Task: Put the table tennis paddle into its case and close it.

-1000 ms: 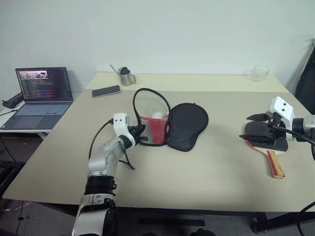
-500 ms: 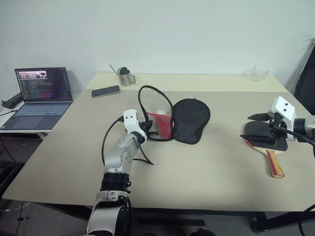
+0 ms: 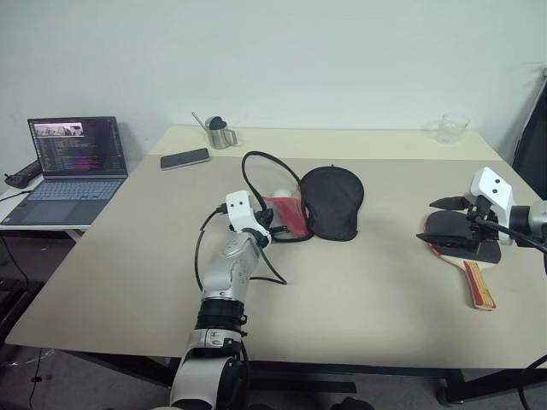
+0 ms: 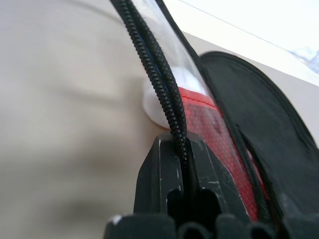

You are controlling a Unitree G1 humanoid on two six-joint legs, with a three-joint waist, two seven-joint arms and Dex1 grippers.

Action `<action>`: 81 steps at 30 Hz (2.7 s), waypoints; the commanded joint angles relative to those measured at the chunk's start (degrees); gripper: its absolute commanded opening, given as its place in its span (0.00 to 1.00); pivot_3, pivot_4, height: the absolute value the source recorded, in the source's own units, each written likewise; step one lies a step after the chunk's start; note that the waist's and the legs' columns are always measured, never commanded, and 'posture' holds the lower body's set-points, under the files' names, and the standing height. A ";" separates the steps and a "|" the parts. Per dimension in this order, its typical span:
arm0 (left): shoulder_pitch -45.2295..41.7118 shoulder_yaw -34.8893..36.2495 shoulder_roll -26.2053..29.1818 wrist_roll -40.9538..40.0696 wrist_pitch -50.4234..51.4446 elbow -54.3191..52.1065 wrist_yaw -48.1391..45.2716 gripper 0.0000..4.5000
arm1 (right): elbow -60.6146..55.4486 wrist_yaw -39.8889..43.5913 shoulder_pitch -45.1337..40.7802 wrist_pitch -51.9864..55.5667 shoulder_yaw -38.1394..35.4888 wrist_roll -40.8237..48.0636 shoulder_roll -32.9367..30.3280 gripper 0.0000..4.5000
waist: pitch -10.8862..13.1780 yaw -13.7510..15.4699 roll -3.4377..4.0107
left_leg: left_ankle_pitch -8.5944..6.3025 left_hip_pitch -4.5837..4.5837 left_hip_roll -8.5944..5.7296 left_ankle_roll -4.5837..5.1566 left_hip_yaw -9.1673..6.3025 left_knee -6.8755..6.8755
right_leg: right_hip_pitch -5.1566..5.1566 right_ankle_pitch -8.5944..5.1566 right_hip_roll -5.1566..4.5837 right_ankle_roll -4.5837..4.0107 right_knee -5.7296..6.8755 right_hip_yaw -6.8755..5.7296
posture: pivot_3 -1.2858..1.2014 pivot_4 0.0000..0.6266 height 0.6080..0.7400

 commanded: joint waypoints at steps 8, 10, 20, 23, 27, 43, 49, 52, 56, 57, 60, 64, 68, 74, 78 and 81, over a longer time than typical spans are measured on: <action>-2.42 -1.94 1.77 -0.19 2.58 -1.43 -2.96 0.01 | -2.57 -0.45 -0.26 0.48 -1.25 0.43 -0.99 1.00 | 0.00 0.05 0.00 | 0.00 0.01 0.00 0.00 0.02 0.00 | 0.00 0.00 0.01 0.00 0.00 0.01 | 0.52 0.24 1.00; -2.09 -1.89 2.43 -0.19 3.55 -1.53 -3.05 0.01 | -2.91 -0.55 0.08 0.69 -1.35 0.53 -0.97 1.00 | 0.00 0.05 0.00 | 0.00 0.01 0.01 0.00 0.02 0.00 | 0.00 0.00 0.01 0.00 0.00 0.01 | 0.52 0.24 1.00; -1.77 -0.75 3.80 -0.59 4.99 -1.91 -3.37 0.40 | -3.08 -0.98 0.38 1.04 -1.18 0.55 -0.73 1.00 | 0.00 0.08 0.00 | 0.00 0.01 0.01 0.00 0.01 0.00 | 0.00 0.00 0.01 0.00 0.00 0.01 | 0.52 0.24 1.00; -2.27 -1.93 6.15 0.54 3.91 -1.76 -5.71 0.64 | -3.23 -0.90 0.51 1.33 -1.17 0.78 -0.84 1.00 | 0.00 0.06 0.00 | 0.00 0.02 0.01 -0.01 0.02 0.00 | 0.00 0.00 0.01 0.00 0.00 0.01 | 0.52 0.24 1.00; -3.83 -4.39 12.47 1.65 1.94 -2.14 -13.45 0.94 | -2.87 -1.69 1.09 2.45 -1.33 0.31 -1.27 1.00 | 0.00 0.02 0.00 | 0.00 0.03 0.02 -0.01 0.03 -0.01 | 0.00 0.00 0.03 0.00 0.02 0.02 | 0.52 0.24 1.00; 0.16 -16.09 39.69 -3.38 0.97 -18.06 -58.99 1.00 | -19.30 -33.25 13.12 46.13 -16.96 -2.32 8.21 1.00 | -0.05 0.14 0.08 | -0.01 0.04 0.05 0.03 -0.06 -0.04 | 0.08 0.03 0.05 -0.08 -0.10 0.02 | 0.52 0.24 1.00; -1.37 -17.28 36.22 -2.78 0.18 -16.51 -58.09 1.00 | -25.73 -41.58 15.94 53.33 -18.38 -2.40 18.19 1.00 | -0.07 -0.31 0.09 | -0.01 0.08 0.05 0.05 -0.06 -0.06 | 0.10 0.03 0.07 -0.08 -0.04 0.04 | 0.52 0.24 1.00; -2.32 -18.09 35.35 -1.27 -1.21 -14.71 -58.46 1.00 | -25.73 -44.74 15.86 53.23 -17.74 -2.45 22.11 1.00 | -0.12 -0.54 0.00 | -0.01 0.11 0.06 0.04 -0.06 -0.05 | 0.12 0.03 0.10 -0.07 -0.04 0.04 | 0.52 0.24 1.00; -3.75 -18.02 34.61 -1.26 -1.30 -14.07 -58.79 1.00 | -23.96 -47.88 15.68 51.66 -17.12 -3.20 23.77 1.00 | -0.12 -0.80 -0.01 | -0.02 0.25 0.06 0.06 -0.06 -0.06 | 0.23 0.03 0.13 -0.07 -0.02 0.05 | 0.52 0.24 1.00; -3.74 -17.90 34.64 -1.29 -1.38 -14.19 -59.02 1.00 | -23.77 -48.35 15.81 51.41 -17.52 -3.13 23.93 1.00 | -0.13 -0.75 -0.02 | -0.02 0.25 0.05 0.06 -0.06 -0.06 | 0.24 0.03 0.13 -0.07 -0.02 0.05 | 0.52 0.24 1.00; -3.37 -17.56 34.94 -0.90 -1.30 -14.25 -58.78 1.00 | -23.62 -49.83 15.94 50.62 -18.46 -3.48 23.40 1.00 | -0.13 -0.69 -0.03 | -0.02 0.25 0.04 0.06 -0.06 -0.06 | 0.25 0.03 0.13 -0.07 -0.04 0.04 | 0.52 0.24 1.00; -2.35 -17.45 35.13 -1.04 -1.11 -15.18 -58.92 1.00 | -26.13 -50.10 16.33 48.85 -19.23 -3.05 22.42 1.00 | -0.13 -0.53 -0.03 | -0.02 0.25 0.03 0.06 -0.08 -0.06 | 0.24 0.03 0.13 -0.06 -0.04 0.03 | 0.52 0.24 1.00; -2.44 -17.72 34.78 -0.73 -1.52 -14.54 -58.85 1.00 | -28.12 -51.78 16.39 49.62 -20.87 -3.43 21.64 1.00 | -0.13 -0.56 -0.03 | -0.02 0.24 0.04 0.06 -0.06 -0.06 | 0.22 0.03 0.14 -0.06 -0.03 0.05 | 0.52 0.24 1.00; -4.53 -18.72 32.91 0.08 -3.11 -11.37 -59.58 1.00 | -25.26 -56.08 15.88 50.65 -23.93 -4.58 23.52 1.00 | -0.13 -0.97 -0.02 | -0.02 0.26 0.07 0.07 -0.03 -0.08 | 0.22 0.03 0.17 -0.07 -0.02 0.08 | 0.52 0.24 1.00; -5.32 -19.11 31.61 0.71 -3.58 -10.42 -59.81 1.00 | -17.47 -57.03 14.02 46.66 -23.88 -4.17 26.57 1.00 | -0.14 -1.12 -0.04 | -0.02 0.32 0.10 0.08 0.05 -0.08 | 0.22 0.03 0.20 -0.07 0.02 0.16 | 0.52 0.24 1.00; -5.45 -19.13 31.34 0.99 -3.57 -10.30 -60.12 1.00 | -11.62 -57.69 12.03 43.04 -23.13 -4.32 27.99 1.00 | -0.17 -1.75 -0.10 | -0.03 0.42 0.13 0.08 0.17 -0.10 | 0.27 0.03 0.23 -0.07 0.04 0.26 | 0.52 0.24 1.00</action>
